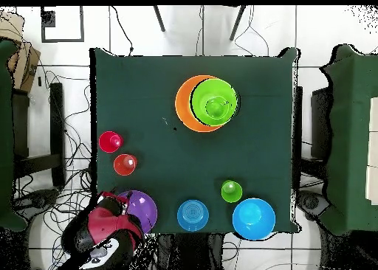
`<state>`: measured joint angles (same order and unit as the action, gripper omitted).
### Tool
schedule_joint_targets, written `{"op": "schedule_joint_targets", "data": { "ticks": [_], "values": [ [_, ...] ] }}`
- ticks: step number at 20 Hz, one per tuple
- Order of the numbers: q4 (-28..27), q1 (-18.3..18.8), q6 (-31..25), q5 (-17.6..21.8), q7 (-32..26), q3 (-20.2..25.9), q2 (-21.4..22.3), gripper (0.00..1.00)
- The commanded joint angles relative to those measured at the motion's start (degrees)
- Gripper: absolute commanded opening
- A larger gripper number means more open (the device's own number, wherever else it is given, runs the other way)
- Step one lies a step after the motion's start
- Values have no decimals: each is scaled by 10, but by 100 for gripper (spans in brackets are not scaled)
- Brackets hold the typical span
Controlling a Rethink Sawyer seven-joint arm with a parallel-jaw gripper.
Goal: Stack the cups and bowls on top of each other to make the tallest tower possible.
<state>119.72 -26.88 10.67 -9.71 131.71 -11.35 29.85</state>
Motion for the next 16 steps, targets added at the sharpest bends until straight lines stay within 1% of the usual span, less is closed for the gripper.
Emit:
{"op": "schedule_joint_targets", "data": {
  "ticks": [1,5,7,9,11,16],
  "values": [
    [24,-8,49,-32,140,49,-19,100],
    [27,-14,63,-33,137,48,-30,100],
    [23,-28,72,-46,139,45,-47,100],
    [6,-38,75,-62,135,40,-67,100],
    [-10,-39,90,-68,134,44,-92,100],
    [-27,-43,107,-85,128,49,-119,100]
  ]
}}
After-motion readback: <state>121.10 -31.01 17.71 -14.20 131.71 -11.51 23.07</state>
